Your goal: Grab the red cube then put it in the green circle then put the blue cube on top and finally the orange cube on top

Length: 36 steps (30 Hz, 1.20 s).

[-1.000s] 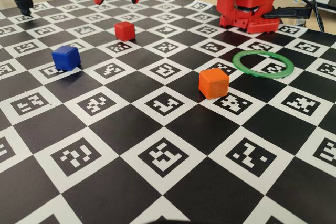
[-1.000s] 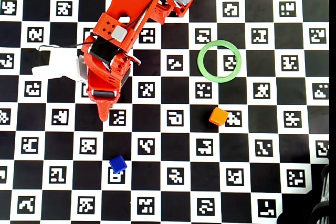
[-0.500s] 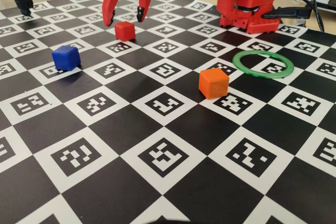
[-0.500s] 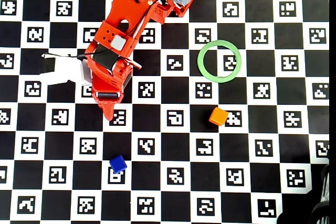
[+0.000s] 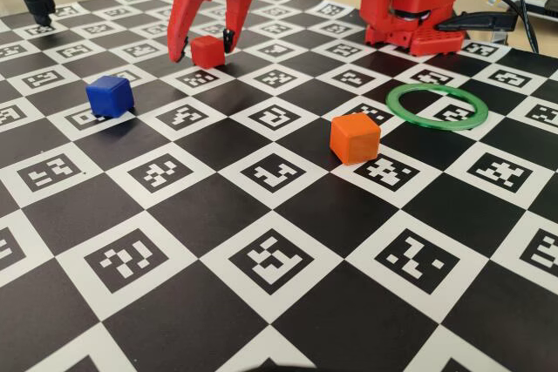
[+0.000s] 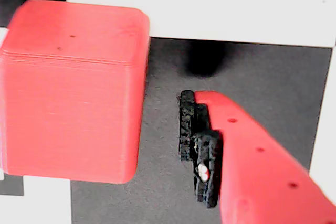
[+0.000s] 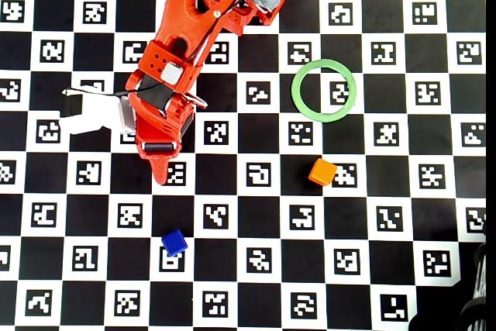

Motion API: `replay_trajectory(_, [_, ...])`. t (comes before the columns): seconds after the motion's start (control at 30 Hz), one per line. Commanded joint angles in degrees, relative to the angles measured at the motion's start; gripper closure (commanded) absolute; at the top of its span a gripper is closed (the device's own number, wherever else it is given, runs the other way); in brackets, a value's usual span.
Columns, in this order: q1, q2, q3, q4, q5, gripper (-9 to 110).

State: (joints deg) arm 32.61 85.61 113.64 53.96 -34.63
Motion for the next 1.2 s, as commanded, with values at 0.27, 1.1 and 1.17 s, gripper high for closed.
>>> replay_trajectory(0.27, [1.1,1.3,-1.3,-1.5,2.3,60])
replay_trajectory(1.1, [1.2,1.0,-2.0,-1.7,6.2,60])
replay_trajectory(1.17, [1.2,0.9,-2.1,-1.6,6.2,61])
